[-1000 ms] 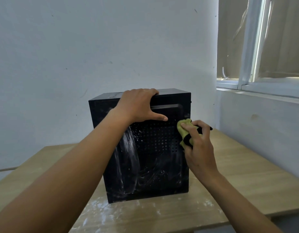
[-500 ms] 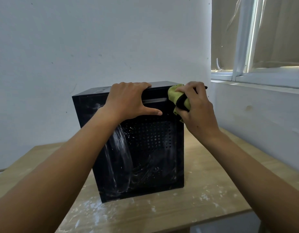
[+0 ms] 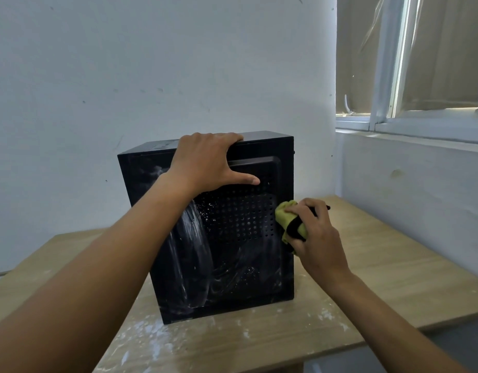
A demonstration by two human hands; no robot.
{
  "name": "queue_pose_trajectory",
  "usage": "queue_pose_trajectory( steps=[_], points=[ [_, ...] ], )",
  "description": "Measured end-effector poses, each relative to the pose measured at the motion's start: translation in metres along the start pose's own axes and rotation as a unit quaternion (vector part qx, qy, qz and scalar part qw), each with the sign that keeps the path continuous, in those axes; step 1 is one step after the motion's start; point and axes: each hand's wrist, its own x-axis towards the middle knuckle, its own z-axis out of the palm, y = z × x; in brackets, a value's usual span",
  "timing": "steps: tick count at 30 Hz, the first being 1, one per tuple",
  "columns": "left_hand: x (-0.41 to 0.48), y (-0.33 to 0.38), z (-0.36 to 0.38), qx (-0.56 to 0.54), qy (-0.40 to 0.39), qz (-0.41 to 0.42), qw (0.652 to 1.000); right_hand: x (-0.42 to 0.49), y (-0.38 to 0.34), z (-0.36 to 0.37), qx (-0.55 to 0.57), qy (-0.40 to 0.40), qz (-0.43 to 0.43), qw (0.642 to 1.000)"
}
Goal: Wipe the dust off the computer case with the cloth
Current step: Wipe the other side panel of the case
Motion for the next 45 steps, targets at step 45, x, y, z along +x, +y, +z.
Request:
queue_pose_trajectory(
  steps=[45],
  points=[
    [0.005,-0.008,0.008,0.006,0.029,0.017,0.999,0.015,-0.013,-0.004,0.014,-0.014,0.075,0.997]
  ],
)
